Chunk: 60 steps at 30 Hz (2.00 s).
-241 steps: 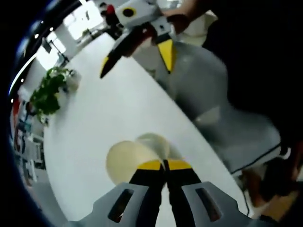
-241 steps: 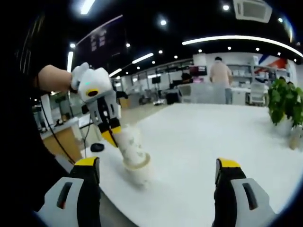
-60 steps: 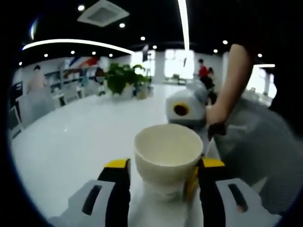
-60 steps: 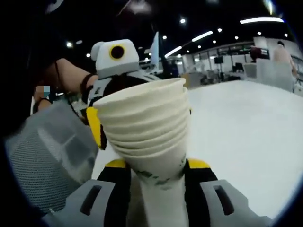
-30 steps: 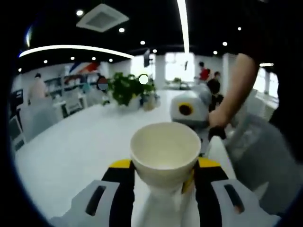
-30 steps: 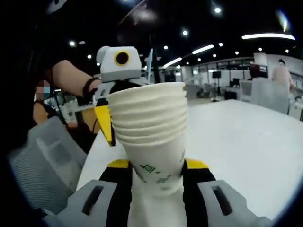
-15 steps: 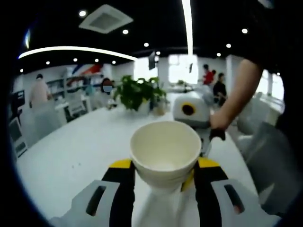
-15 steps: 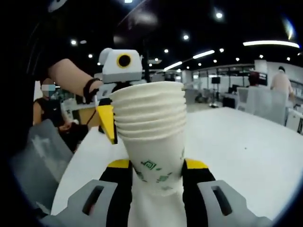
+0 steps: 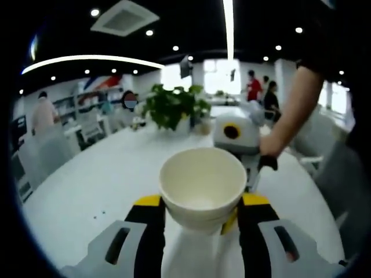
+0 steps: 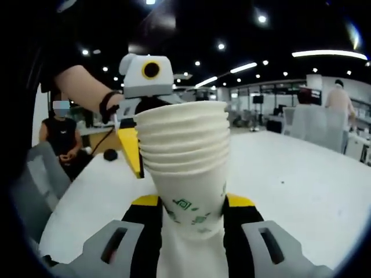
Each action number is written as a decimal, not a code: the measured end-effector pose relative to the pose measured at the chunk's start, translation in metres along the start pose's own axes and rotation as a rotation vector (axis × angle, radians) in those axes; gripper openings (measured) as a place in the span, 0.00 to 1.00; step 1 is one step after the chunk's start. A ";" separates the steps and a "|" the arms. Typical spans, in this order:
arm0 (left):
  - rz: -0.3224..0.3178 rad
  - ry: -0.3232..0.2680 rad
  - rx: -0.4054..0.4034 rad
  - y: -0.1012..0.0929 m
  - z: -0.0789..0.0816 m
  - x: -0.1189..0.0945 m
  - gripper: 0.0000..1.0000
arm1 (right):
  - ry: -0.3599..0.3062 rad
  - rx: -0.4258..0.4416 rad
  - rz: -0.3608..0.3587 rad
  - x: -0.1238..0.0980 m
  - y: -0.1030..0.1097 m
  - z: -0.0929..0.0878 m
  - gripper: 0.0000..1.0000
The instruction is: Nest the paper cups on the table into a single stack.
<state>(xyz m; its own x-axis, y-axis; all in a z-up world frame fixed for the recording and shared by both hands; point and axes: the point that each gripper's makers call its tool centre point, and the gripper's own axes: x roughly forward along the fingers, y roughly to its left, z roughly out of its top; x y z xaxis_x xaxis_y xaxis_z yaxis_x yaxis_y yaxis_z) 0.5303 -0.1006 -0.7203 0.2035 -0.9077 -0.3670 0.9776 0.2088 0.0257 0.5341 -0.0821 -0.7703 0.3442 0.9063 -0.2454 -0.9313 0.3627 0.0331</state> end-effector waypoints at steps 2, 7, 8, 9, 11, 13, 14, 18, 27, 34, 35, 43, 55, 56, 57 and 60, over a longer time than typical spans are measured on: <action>0.000 0.012 0.002 0.008 -0.004 0.007 0.47 | 0.006 0.002 -0.006 0.002 -0.010 -0.006 0.38; -0.001 0.040 -0.017 0.020 -0.018 0.022 0.47 | 0.013 0.019 -0.016 0.005 -0.023 -0.023 0.38; -0.002 0.048 -0.015 0.020 -0.021 0.025 0.48 | 0.014 0.019 -0.016 0.005 -0.024 -0.024 0.38; -0.002 0.051 -0.011 0.021 -0.023 0.027 0.48 | 0.017 0.021 -0.016 0.006 -0.025 -0.027 0.38; -0.002 0.061 -0.020 0.023 -0.028 0.031 0.48 | 0.020 0.033 -0.016 0.008 -0.027 -0.034 0.38; -0.002 0.071 -0.016 0.024 -0.033 0.035 0.48 | 0.023 0.038 -0.019 0.010 -0.029 -0.039 0.38; -0.001 0.081 -0.011 0.024 -0.036 0.036 0.48 | 0.028 0.038 -0.021 0.011 -0.030 -0.043 0.38; 0.000 0.090 -0.012 0.026 -0.043 0.039 0.48 | 0.045 0.042 -0.021 0.013 -0.031 -0.049 0.38; 0.004 0.091 -0.032 0.029 -0.046 0.041 0.48 | 0.048 0.058 -0.032 0.014 -0.034 -0.053 0.38; 0.007 0.093 -0.020 0.028 -0.045 0.041 0.49 | 0.073 0.021 -0.046 0.013 -0.035 -0.055 0.39; 0.008 0.090 -0.024 0.029 -0.046 0.041 0.49 | 0.073 0.020 -0.048 0.013 -0.035 -0.055 0.39; 0.044 0.093 -0.028 0.031 -0.047 0.036 0.58 | 0.092 0.047 -0.080 0.007 -0.035 -0.060 0.45; 0.097 0.087 -0.062 0.024 -0.041 0.001 0.67 | 0.110 0.069 -0.129 -0.015 -0.020 -0.052 0.57; 0.106 0.089 -0.061 0.023 -0.039 -0.003 0.68 | 0.112 0.071 -0.135 -0.018 -0.017 -0.049 0.58; 0.112 0.090 -0.059 0.022 -0.038 -0.007 0.69 | 0.114 0.071 -0.140 -0.020 -0.016 -0.048 0.59; 0.129 0.091 -0.057 0.018 -0.034 -0.017 0.71 | 0.105 0.065 -0.169 -0.028 -0.013 -0.039 0.60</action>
<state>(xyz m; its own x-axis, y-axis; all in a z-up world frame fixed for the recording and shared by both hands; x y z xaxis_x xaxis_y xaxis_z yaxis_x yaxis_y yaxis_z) 0.5432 -0.0695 -0.7450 0.3191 -0.8356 -0.4472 0.9385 0.3444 0.0262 0.5316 -0.1207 -0.8017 0.4771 0.8052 -0.3522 -0.8507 0.5237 0.0448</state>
